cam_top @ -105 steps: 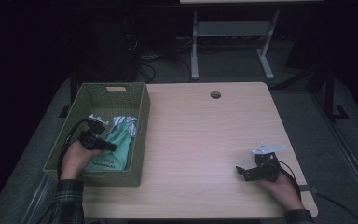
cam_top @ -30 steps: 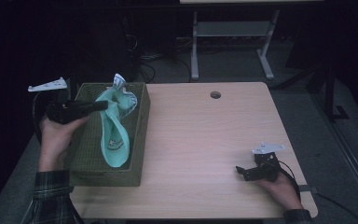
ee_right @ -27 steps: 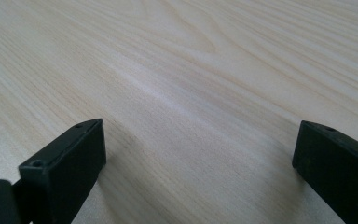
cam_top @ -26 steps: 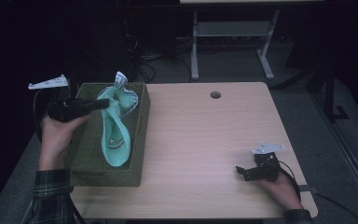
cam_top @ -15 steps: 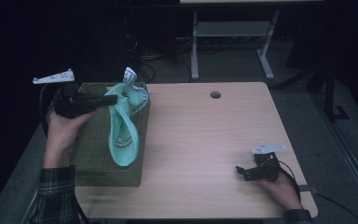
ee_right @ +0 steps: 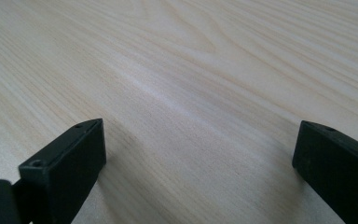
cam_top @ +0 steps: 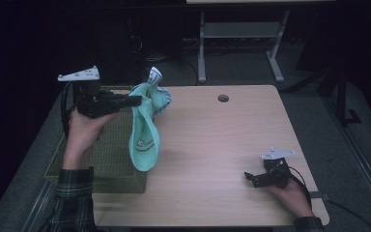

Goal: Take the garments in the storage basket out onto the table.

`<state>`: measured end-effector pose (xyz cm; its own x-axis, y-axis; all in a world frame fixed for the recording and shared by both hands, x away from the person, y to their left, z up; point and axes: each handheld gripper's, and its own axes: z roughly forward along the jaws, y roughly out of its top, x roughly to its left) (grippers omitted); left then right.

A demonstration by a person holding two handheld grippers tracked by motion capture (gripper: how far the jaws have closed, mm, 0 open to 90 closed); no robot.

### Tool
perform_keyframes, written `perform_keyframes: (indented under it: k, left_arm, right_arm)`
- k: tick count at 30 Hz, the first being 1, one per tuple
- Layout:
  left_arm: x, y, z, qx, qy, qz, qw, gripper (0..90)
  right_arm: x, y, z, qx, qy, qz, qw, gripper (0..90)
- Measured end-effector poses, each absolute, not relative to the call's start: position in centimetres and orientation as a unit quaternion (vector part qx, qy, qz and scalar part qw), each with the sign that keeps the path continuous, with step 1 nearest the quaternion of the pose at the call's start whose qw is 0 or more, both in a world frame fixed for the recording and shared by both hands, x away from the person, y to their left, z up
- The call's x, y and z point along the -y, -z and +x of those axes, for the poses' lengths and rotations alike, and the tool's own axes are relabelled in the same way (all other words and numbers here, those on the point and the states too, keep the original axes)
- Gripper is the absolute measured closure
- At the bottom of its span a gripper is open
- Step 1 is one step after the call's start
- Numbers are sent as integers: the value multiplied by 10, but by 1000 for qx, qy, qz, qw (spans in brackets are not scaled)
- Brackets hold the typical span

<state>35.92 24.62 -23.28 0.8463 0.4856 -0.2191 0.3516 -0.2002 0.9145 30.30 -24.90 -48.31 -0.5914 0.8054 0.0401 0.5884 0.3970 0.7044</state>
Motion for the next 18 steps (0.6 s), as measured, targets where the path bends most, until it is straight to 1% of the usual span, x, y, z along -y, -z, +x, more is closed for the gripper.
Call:
perform_keyframes:
  k: [18]
  left_arm:
    - [-190,245,364,-234,-28,784,574,831]
  right_arm:
    - [249,483,303,-821,-349,424,156,23]
